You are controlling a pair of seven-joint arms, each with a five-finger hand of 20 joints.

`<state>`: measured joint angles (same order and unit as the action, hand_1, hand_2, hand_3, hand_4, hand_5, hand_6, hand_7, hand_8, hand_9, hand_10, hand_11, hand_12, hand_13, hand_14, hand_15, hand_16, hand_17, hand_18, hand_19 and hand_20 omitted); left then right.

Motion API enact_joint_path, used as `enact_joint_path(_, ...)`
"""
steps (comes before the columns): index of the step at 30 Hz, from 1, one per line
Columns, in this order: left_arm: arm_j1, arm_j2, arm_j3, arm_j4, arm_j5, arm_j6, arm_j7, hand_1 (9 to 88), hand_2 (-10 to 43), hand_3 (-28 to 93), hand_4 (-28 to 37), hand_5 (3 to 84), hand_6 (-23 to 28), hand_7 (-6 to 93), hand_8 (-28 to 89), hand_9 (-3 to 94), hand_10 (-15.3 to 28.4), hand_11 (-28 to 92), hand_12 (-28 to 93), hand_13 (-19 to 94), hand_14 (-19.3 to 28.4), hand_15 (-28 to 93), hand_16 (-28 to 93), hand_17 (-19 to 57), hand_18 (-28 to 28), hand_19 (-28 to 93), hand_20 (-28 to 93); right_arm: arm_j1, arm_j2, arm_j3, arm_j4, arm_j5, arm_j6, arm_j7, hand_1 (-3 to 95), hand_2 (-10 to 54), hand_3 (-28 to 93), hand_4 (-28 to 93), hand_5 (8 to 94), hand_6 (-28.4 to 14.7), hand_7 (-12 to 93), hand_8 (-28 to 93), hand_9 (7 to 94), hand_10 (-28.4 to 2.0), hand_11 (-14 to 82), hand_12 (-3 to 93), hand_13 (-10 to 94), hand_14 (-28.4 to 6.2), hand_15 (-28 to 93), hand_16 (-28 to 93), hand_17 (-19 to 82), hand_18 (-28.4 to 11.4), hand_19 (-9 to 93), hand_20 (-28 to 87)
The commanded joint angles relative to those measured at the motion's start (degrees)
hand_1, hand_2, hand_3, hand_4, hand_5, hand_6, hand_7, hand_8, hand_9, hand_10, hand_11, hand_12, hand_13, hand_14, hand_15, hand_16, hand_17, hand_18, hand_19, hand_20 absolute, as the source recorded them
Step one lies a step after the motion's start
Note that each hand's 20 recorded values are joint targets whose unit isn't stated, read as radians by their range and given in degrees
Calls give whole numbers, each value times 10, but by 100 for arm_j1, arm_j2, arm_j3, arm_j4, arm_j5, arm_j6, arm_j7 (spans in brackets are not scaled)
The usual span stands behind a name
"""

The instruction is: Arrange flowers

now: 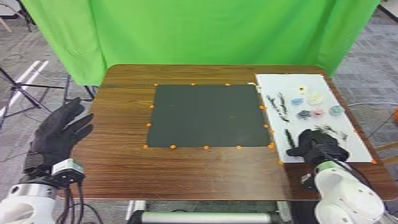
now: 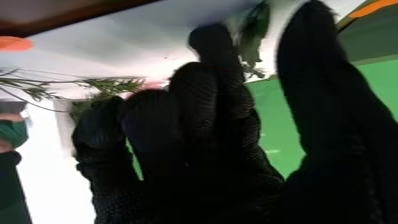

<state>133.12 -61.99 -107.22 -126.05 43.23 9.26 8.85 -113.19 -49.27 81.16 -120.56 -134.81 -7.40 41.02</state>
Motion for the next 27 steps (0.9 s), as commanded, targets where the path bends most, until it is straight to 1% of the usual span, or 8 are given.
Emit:
enact_joint_path(1, 70, 2, -38, -34, -1, 54, -42, 284, -38, 697, -261, 285, 20, 243, -127, 225, 104, 227, 163, 207, 139, 312, 11, -79, 193, 431, 83, -164, -85, -288, 292, 42, -430, 94, 448, -95, 724, -282, 637, 14, 602, 113, 695, -108, 663, 487, 656, -105, 850, 347, 290, -220, 899, 555)
enact_joint_path(7, 74, -4, -42, -41, -1, 70, -53, 284, -38, 697, -261, 285, 20, 244, -127, 225, 104, 228, 162, 207, 139, 314, 10, -80, 193, 432, 83, -222, -113, -343, 421, 63, -115, -164, 468, -95, 772, -283, 659, 13, 602, 124, 721, -105, 650, 535, 676, -105, 853, 366, 314, -220, 915, 555)
enact_joint_path(10, 104, 31, -93, -52, -9, 69, -39, 283, -37, 698, -260, 285, 20, 243, -127, 225, 104, 228, 161, 208, 139, 316, 9, -80, 193, 432, 83, -259, -112, -292, 417, 200, 157, -314, 447, -95, 826, -252, 666, -15, 605, 145, 726, -101, 638, 569, 672, -114, 862, 384, 309, -223, 914, 567)
enact_joint_path(15, 221, 101, -263, -108, -3, 85, -12, 283, -37, 698, -261, 285, 20, 243, -127, 225, 104, 228, 161, 207, 139, 315, 9, -80, 193, 433, 83, -220, -94, -102, 283, 798, 680, -436, 414, -95, 848, -192, 687, -25, 604, 179, 738, -107, 671, 550, 678, -127, 876, 398, 306, -230, 916, 593)
enact_joint_path(20, 479, 210, -592, -209, 51, 84, -65, 282, -37, 700, -261, 284, 19, 241, -126, 225, 103, 229, 162, 207, 138, 315, 9, -80, 193, 432, 83, 83, -50, 33, 2, 1538, 1169, -358, 405, -95, 853, -176, 699, -23, 599, 196, 742, -107, 688, 531, 690, -129, 885, 400, 316, -235, 929, 600)
enact_joint_path(22, 579, 211, -754, -248, 175, 44, -144, 282, -36, 700, -261, 284, 19, 241, -126, 225, 103, 229, 162, 207, 138, 314, 9, -81, 194, 433, 84, 297, -20, -42, -100, 1552, 1294, -225, 402, -95, 856, -172, 704, -24, 594, 198, 741, -107, 689, 530, 695, -129, 887, 400, 318, -236, 930, 604)
enact_joint_path(24, 735, 283, -910, -293, 217, 44, -162, 281, -37, 701, -260, 284, 19, 241, -125, 225, 104, 229, 162, 206, 138, 313, 10, -81, 193, 432, 83, 577, 1, -192, -155, 1576, 1389, -158, 400, -95, 856, -167, 714, -24, 587, 202, 768, -111, 689, 521, 701, -131, 889, 401, 321, -236, 931, 608)
enact_joint_path(27, 923, 334, -1141, -361, 237, -81, -181, 281, -37, 700, -260, 283, 18, 240, -125, 225, 103, 226, 161, 206, 138, 312, 10, -81, 193, 430, 83, 1081, -69, -477, -189, 1807, 1390, -134, 395, -95, 859, -159, 725, -21, 576, 209, 779, -113, 688, 521, 709, -128, 891, 400, 333, -238, 932, 618)
